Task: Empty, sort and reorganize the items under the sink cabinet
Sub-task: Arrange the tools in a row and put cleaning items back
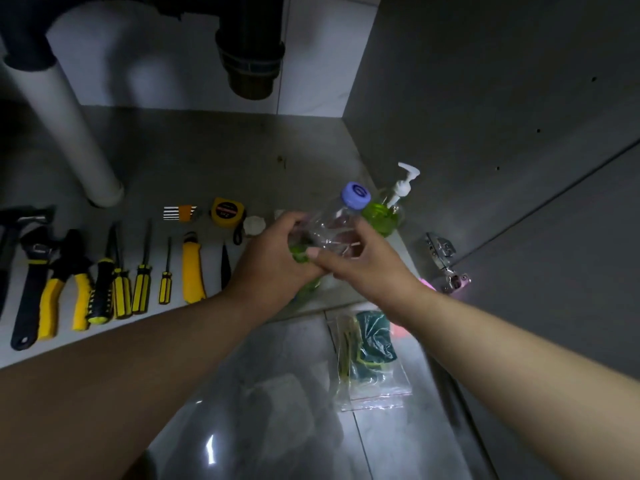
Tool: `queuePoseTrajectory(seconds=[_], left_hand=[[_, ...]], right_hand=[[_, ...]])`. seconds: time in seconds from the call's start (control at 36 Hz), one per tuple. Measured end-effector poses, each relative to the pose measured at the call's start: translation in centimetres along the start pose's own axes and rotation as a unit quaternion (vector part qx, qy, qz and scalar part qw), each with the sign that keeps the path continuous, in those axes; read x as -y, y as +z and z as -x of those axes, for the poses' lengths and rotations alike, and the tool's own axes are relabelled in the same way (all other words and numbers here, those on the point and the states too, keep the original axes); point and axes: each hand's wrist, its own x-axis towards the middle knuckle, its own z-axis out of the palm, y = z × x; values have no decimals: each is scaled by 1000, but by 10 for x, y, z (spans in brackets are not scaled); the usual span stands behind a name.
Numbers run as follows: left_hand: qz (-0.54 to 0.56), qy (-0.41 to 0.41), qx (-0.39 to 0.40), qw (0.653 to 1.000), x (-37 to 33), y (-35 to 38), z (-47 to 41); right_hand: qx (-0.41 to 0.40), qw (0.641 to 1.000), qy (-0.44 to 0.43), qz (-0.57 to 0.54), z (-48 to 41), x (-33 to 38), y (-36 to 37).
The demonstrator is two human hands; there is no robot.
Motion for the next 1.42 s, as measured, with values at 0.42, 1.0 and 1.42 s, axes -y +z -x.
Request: queuePoseTrajectory(seconds=[0.42, 1.0, 1.42], left_hand=[[-138, 94, -10, 986, 16, -28, 17], [-172, -108, 375, 904, 60, 46, 85], [-212, -160, 348, 899, 57, 45, 62]], right_hand=[[-210, 969, 78, 105, -116, -36, -18], [3, 822, 146, 550, -2, -89, -114], [-114, 825, 5, 554, 9, -21, -146]])
